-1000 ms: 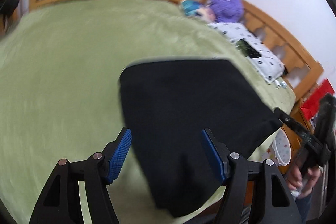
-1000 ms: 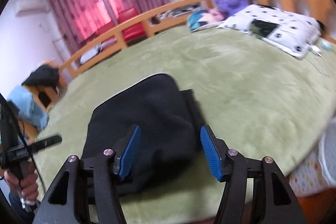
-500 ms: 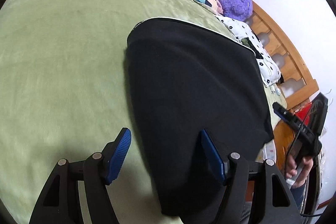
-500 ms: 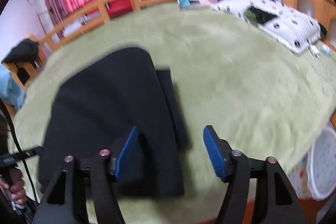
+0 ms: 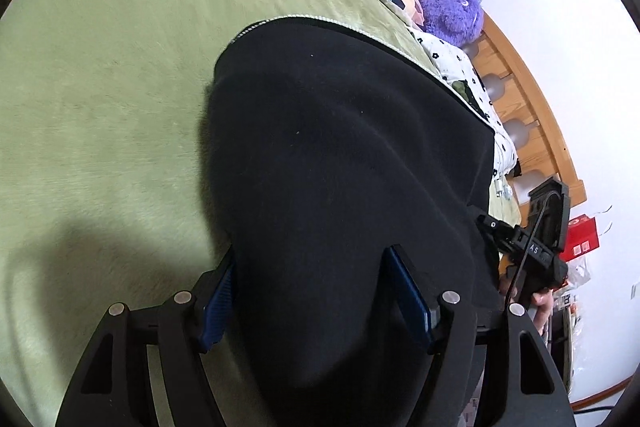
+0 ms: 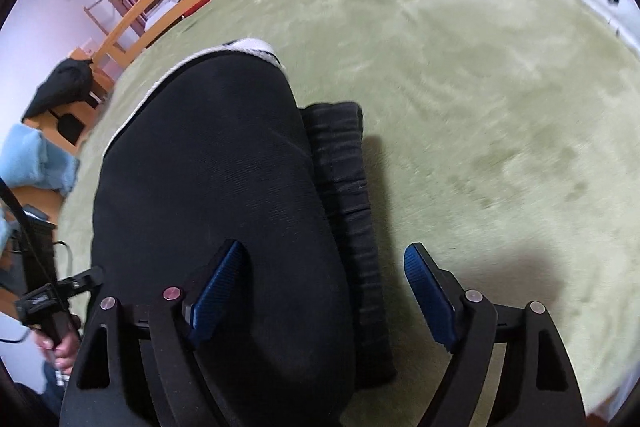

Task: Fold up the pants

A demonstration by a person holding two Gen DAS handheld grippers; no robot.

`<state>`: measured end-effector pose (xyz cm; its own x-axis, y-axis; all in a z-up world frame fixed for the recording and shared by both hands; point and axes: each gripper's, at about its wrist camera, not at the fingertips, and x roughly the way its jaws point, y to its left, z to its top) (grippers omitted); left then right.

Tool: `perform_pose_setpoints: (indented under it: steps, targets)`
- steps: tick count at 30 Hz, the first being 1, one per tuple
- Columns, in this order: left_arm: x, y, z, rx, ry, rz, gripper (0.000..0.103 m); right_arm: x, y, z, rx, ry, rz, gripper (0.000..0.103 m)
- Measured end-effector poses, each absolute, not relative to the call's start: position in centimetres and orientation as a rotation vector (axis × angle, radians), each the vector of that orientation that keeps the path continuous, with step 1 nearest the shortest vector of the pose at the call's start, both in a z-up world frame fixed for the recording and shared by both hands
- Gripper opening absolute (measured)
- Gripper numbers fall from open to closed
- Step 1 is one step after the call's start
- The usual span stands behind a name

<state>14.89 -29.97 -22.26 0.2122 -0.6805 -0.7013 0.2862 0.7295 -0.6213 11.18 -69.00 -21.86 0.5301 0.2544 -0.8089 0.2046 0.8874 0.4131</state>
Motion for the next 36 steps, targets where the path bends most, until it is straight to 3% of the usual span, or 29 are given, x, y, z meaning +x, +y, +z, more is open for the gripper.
perform_pose_setpoints:
  steps: [4,6,9,11,13,22,31,36]
  targets:
    - [15.3,-30.4,-22.4,-0.409,1.186,-0.705,0.066,12.6,-68.2,-22.9,0.548,1.056,0.087,0.081]
    - [15.1,-30.2,-22.0,-0.406,1.178,-0.715,0.045,12.7,-67.4,-22.6,0.508,1.048,0.073,0.077]
    - [14.8,-29.6,-20.8,-0.398,1.14,-0.751,0.028,11.8,-66.5,-21.6,0.475,1.011,0.028,0.065]
    - [14.5,-28.8,-19.9,-0.429,1.13,-0.774,0.025,11.0,-66.1,-20.4,0.482,0.977,0.0,0.054]
    - [14.1,-28.3,-19.0,-0.424,1.113,-0.784,0.023,10.1,-65.4,-18.7,0.483,0.937,-0.006,0.038]
    - [12.9,-17.8,-11.8,-0.373,0.99,-0.735,0.022,9.3,-55.1,-13.1,0.516,0.846,0.06,0.026]
    - [13.9,-2.3,-10.3,-0.369,0.983,-0.589,0.022,13.5,-40.8,-13.4,0.543,0.867,0.241,0.024]
    - [15.3,3.1,-14.7,-0.395,1.075,-0.524,0.024,16.1,-34.4,-16.2,0.428,0.958,0.248,0.027]
